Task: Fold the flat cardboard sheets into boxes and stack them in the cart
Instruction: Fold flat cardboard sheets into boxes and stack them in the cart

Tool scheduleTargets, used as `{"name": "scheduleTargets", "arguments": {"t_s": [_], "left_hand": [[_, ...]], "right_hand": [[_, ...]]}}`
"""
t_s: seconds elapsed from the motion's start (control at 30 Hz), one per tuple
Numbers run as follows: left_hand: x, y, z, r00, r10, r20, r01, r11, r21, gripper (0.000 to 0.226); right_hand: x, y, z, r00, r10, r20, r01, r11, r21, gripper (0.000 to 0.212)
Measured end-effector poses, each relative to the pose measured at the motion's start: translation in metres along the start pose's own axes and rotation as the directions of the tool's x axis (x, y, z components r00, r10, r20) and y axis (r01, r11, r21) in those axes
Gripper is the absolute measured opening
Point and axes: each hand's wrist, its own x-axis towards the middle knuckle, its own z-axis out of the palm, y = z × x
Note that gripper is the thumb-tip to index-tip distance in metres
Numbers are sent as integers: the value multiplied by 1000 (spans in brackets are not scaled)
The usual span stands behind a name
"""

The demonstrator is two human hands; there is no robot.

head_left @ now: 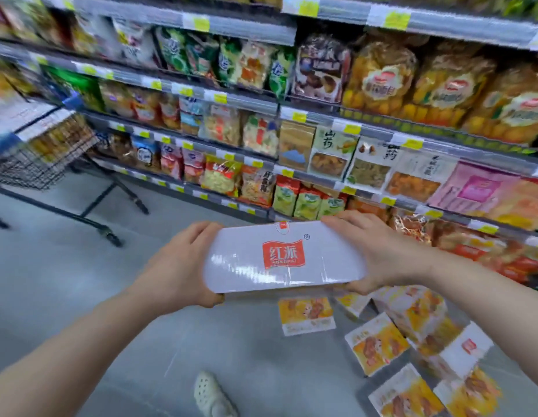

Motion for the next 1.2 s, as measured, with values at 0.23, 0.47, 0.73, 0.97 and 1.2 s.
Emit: {"name": "scheduleTargets", "arguments": {"t_s": [0.23,0.47,0.73,0.97,1.2], "left_hand": [[5,-140,-60,988,-123,-88,121,992,-22,98],[18,-241,-101,961,-245,-126,238,969,-67,110],[59,-316,-139,901,-416,-122,405,908,-103,113],[142,-389,-184,849,-510,-137,505,860,-74,114],[214,-449,-237,783,-585,-210,579,810,-95,115]], "right_hand": [[145,-95,-44,986,-163,31,164,986,-33,106],[263,-163,-75,953,-296,66,301,950,-87,110],[400,-200,-106,894,-433,116,442,893,-80,105],[541,-214,-164,829,-526,191,547,833,-82,104],[667,-236,-237,766,-592,250,633,762,-136,110]]}}
